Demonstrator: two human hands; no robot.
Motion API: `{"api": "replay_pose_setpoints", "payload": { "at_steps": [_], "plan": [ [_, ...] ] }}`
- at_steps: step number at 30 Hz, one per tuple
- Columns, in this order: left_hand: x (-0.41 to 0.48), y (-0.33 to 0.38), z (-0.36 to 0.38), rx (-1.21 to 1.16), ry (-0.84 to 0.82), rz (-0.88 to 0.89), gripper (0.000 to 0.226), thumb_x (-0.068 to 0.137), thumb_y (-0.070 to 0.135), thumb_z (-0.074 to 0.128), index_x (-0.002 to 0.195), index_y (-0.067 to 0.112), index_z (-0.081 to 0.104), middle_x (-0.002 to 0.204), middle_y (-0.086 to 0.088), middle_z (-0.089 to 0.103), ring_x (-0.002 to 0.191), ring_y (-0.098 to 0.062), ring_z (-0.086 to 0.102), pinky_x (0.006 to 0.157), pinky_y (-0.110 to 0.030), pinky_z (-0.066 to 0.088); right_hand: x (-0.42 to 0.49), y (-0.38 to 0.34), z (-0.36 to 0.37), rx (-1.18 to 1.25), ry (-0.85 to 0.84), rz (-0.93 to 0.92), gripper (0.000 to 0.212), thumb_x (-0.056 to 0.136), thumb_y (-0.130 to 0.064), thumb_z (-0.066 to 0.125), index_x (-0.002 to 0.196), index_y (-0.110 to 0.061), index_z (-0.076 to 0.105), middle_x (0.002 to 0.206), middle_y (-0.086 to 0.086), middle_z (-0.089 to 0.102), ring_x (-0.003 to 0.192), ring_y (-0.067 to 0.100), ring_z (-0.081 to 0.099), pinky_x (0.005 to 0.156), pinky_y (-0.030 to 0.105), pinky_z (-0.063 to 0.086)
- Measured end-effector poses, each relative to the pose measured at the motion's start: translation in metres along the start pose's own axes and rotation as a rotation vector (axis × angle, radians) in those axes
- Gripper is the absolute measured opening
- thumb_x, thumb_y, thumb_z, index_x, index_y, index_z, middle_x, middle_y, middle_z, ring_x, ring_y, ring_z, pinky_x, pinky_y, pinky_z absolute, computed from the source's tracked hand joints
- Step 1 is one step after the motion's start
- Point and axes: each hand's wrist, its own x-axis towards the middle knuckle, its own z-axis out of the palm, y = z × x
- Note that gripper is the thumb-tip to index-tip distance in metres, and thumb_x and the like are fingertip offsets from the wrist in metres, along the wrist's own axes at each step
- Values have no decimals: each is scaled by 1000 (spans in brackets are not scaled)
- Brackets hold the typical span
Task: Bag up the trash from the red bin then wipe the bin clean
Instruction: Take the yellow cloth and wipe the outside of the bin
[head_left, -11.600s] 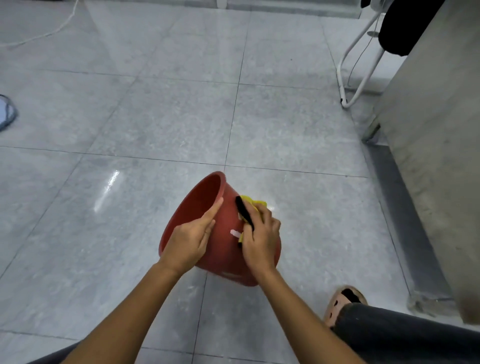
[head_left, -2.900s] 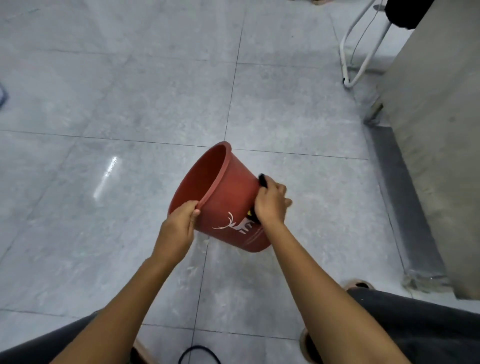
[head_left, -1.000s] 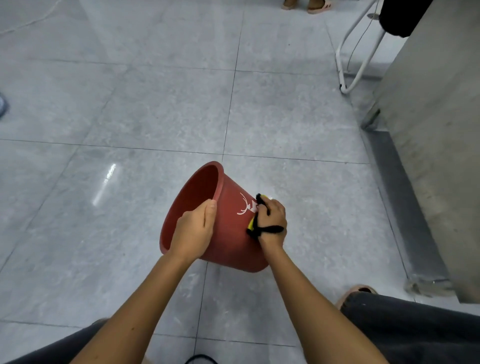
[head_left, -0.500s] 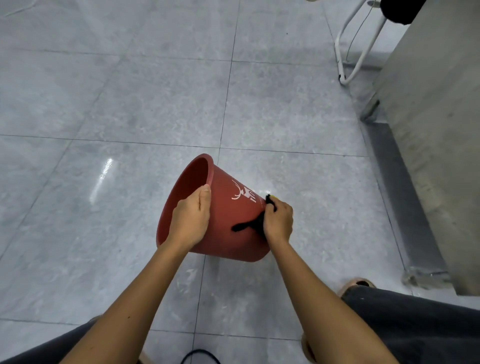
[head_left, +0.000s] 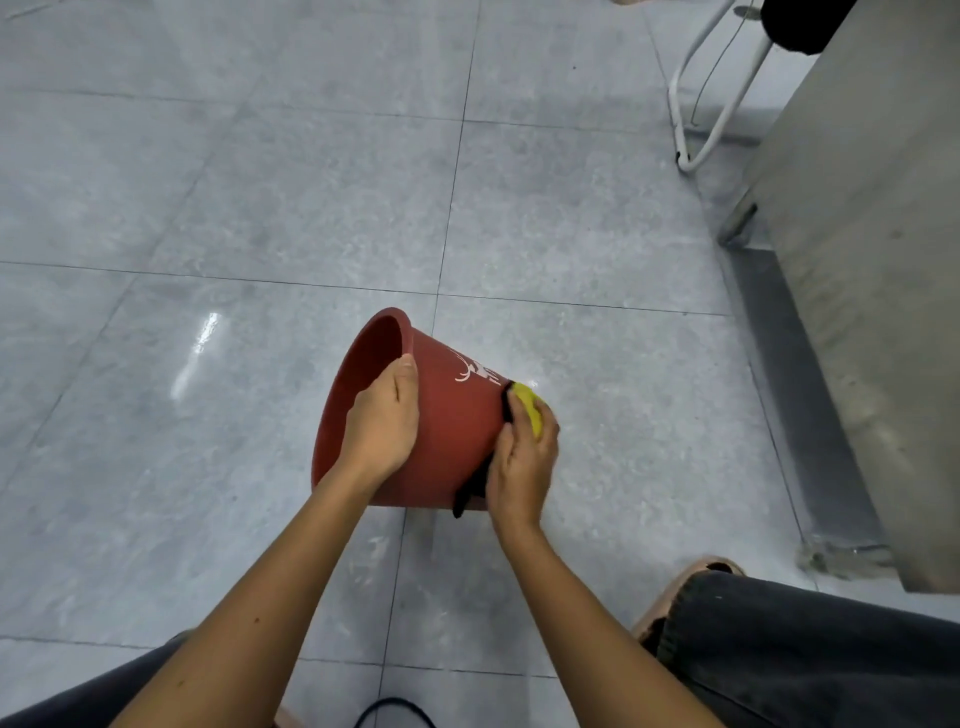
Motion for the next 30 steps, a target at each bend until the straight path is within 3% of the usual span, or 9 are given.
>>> {"api": "replay_pose_setpoints", "payload": {
  "at_steps": [4, 7, 13, 16, 19, 22, 24, 26, 30],
  "plan": [
    [1, 5, 1, -8, -4, 9, 49, 98, 49, 21, 91, 16, 56, 85, 3, 64, 84, -21, 60, 80, -40, 45, -29, -34, 21, -36, -215, -385, 51, 94, -16, 45, 141, -34, 44, 149, 0, 33, 140, 18, 30, 117, 27, 23],
    [1, 1, -3, -29, 1, 11, 45, 99, 48, 21, 70, 23, 46, 70, 5, 55, 72, -20, 56, 74, -40, 44, -36, 1, 5, -144, -229, -470, 54, 89, -10, 50, 139, -27, 49, 146, 2, 33, 137, 25, 33, 116, 33, 26],
    [-5, -8, -12, 35, -48, 20, 49, 97, 54, 18, 82, 29, 58, 79, 10, 64, 77, -11, 60, 72, -33, 46, 4, 45, -40, -132, -136, 275, 48, 93, -4, 50, 137, -22, 54, 137, 5, 41, 113, 19, 52, 100, 26, 37],
    [-17, -9, -19, 201, 26, 132, 57, 94, 59, 15, 61, 31, 52, 61, 12, 57, 63, -9, 55, 63, -32, 41, 52, 22, -59, -225, 12, 414, 34, 91, -15, 51, 119, -24, 68, 127, 4, 52, 94, 21, 60, 86, 26, 42],
    [-18, -14, -17, 335, 117, 201, 39, 95, 41, 30, 91, 31, 68, 118, 11, 60, 121, -19, 47, 113, -45, 17, 98, -27, -69, -46, 35, 418, 20, 87, -30, 53, 98, -31, 69, 105, -3, 64, 87, 15, 58, 72, 26, 42],
    [-21, -6, -9, 220, 192, -113, 52, 87, 29, 52, 137, 33, 39, 156, -4, 12, 145, -30, 5, 114, -56, -2, 124, -67, -67, 49, -169, 439, 29, 78, -55, 64, 90, -29, 64, 90, -11, 64, 93, 17, 60, 76, 30, 45],
    [-27, 4, -9, -180, 115, -476, 68, 90, 34, 48, 148, 28, 13, 157, -10, 8, 139, -37, 23, 107, -62, 28, 125, -79, -62, -104, -396, 441, 51, 70, -56, 72, 103, -17, 64, 101, 1, 67, 97, 24, 63, 84, 38, 52],
    [-31, 9, -17, -461, -39, -650, 57, 95, 37, 40, 144, 17, 21, 142, -18, 37, 107, -33, 52, 80, -55, 54, 118, -80, -59, -152, -499, 510, 53, 68, -37, 78, 109, -9, 58, 109, 12, 67, 100, 30, 65, 89, 43, 55],
    [-23, 13, -38, -478, -23, -549, 38, 93, 21, 42, 122, -3, 50, 73, -9, 50, 60, -17, 51, 66, -45, 60, 114, -85, -58, -128, -437, 503, 54, 61, -22, 74, 110, -15, 53, 106, 12, 65, 97, 31, 64, 86, 47, 56]
  ]
}}
